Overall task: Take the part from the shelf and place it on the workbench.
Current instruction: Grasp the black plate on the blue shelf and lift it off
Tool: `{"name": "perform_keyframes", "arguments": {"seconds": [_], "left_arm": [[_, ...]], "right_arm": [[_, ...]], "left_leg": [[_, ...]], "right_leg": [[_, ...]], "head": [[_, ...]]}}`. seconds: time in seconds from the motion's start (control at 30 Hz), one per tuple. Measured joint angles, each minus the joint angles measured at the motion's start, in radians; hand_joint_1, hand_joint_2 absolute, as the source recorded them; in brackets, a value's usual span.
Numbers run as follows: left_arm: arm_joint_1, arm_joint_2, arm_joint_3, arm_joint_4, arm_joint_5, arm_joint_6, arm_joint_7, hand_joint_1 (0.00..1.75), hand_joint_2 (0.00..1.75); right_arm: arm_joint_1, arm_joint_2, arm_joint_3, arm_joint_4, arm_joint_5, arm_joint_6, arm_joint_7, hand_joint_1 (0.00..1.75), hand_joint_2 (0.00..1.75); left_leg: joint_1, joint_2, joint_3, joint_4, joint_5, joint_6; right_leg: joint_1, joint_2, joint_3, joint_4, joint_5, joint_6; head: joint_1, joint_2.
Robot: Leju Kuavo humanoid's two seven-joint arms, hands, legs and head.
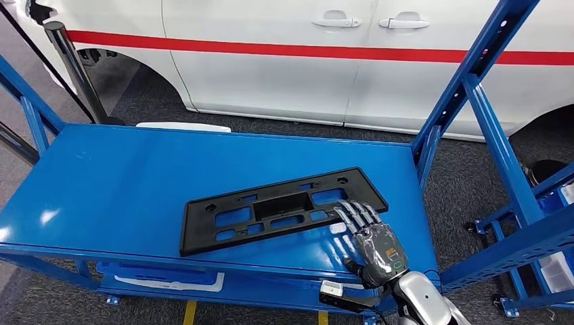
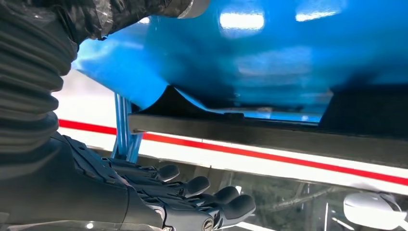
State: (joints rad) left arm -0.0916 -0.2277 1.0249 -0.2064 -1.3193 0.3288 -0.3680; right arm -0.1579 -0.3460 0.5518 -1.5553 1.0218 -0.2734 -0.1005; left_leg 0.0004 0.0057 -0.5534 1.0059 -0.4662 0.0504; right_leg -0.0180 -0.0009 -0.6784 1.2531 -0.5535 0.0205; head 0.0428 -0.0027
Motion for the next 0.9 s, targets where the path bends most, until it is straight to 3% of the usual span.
{"name": "perform_keyframes", "arguments": {"seconds": [0.07,0.13,0.27,0.33,0.4,0.43,0.47,0.5,0.6,0.67,0.77,0.83,0.9], "left_arm": [[-0.001,-0.001,-0.002,0.0,-0.004,-0.002,0.001,0.0,0.0],[-0.004,-0.002,-0.004,0.0,-0.007,-0.004,0.003,0.0,0.0],[-0.006,-0.002,-0.008,0.0,-0.017,-0.01,0.009,0.0,0.0],[-0.008,-0.003,-0.014,0.0,-0.022,-0.013,0.011,0.0,0.0],[-0.008,-0.003,-0.019,0.0,-0.024,-0.015,0.013,0.0,0.0],[-0.007,-0.003,-0.021,0.0,-0.025,-0.015,0.014,0.0,0.0],[-0.007,-0.003,-0.023,0.0,-0.026,-0.015,0.016,0.0,0.0],[-0.007,-0.002,-0.024,0.0,-0.027,-0.015,0.018,0.0,0.0],[-0.012,-0.002,-0.03,0.0,-0.035,-0.017,0.021,0.0,0.0],[-0.016,-0.002,-0.034,0.0,-0.04,-0.018,0.023,0.0,0.0],[-0.017,-0.002,-0.042,0.0,-0.044,-0.018,0.028,0.0,0.0],[-0.019,-0.004,-0.047,0.0,-0.045,-0.018,0.03,0.0,0.0],[-0.02,-0.004,-0.05,0.0,-0.045,-0.018,0.031,0.0,0.0]], "right_arm": [[-0.018,0.009,0.0,0.016,0.018,-0.013,0.006,0.0,1.75],[-0.035,0.02,0.0,0.033,0.032,-0.025,0.012,0.0,1.75],[-0.068,0.045,0.0,0.085,0.069,-0.055,0.024,0.0,1.75],[-0.087,0.056,-0.001,0.112,0.085,-0.071,0.027,0.0,1.75],[-0.099,0.065,-0.002,0.138,0.093,-0.083,0.027,0.0,1.75],[-0.104,0.07,-0.002,0.15,0.095,-0.088,0.027,0.0,1.75],[-0.11,0.076,-0.002,0.162,0.097,-0.093,0.027,0.0,1.75],[-0.117,0.082,-0.002,0.174,0.099,-0.096,0.027,0.0,1.75],[-0.143,0.104,-0.005,0.215,0.103,-0.101,0.022,0.0,1.75],[-0.162,0.118,-0.005,0.244,0.102,-0.103,0.014,0.0,1.75],[-0.188,0.138,-0.006,0.289,0.092,-0.103,-0.001,0.0,1.75],[-0.199,0.146,-0.006,0.313,0.086,-0.101,-0.006,0.0,1.75],[-0.205,0.152,-0.006,0.331,0.085,-0.099,-0.009,0.0,1.75]], "left_leg": [[0.0,0.0,-0.002,0.009,-0.006,-0.006],[-0.003,-0.001,-0.008,0.02,-0.011,-0.015],[-0.003,-0.002,-0.02,0.037,-0.025,-0.035],[0.0,-0.002,-0.056,0.118,-0.075,-0.044],[0.002,-0.002,-0.115,0.245,-0.133,-0.049],[0.002,-0.002,-0.136,0.288,-0.143,-0.049],[0.002,-0.002,-0.141,0.298,-0.134,-0.047],[0.002,-0.002,-0.129,0.271,-0.108,-0.043],[-0.007,-0.003,-0.042,0.081,-0.016,-0.02],[-0.013,-0.003,-0.017,0.022,-0.006,-0.011],[-0.008,-0.001,-0.007,-0.004,0.006,-0.005],[-0.002,0.0,0.001,-0.021,0.017,0.001],[-0.001,0.0,0.0,-0.022,0.018,0.004]], "right_leg": [[-0.002,0.0,0.061,-0.126,0.056,-0.002],[0.0,0.001,0.089,-0.192,0.069,-0.01],[0.0,0.003,0.086,-0.203,0.073,-0.033],[0.0,0.002,0.086,-0.206,0.076,-0.042],[0.003,0.001,0.084,-0.206,0.076,-0.046],[0.005,0.001,0.085,-0.206,0.076,-0.047],[0.007,0.001,0.085,-0.205,0.076,-0.047],[0.009,0.002,0.087,-0.205,0.076,-0.048],[0.014,0.005,0.09,-0.205,0.075,-0.047],[0.014,0.004,0.086,-0.206,0.077,-0.042],[0.014,0.004,0.087,-0.209,0.074,-0.028],[0.014,0.004,0.063,-0.15,0.033,-0.02],[0.01,0.003,0.004,-0.022,-0.028,-0.014]], "head": [[0.0,0.0],[0.0,0.0],[0.0,0.0],[-0.002,0.0],[-0.003,0.0],[-0.003,0.0],[-0.003,0.0],[-0.003,0.0],[-0.003,0.0],[-0.003,0.0],[-0.003,0.0],[-0.002,0.0],[-0.001,0.0]]}}
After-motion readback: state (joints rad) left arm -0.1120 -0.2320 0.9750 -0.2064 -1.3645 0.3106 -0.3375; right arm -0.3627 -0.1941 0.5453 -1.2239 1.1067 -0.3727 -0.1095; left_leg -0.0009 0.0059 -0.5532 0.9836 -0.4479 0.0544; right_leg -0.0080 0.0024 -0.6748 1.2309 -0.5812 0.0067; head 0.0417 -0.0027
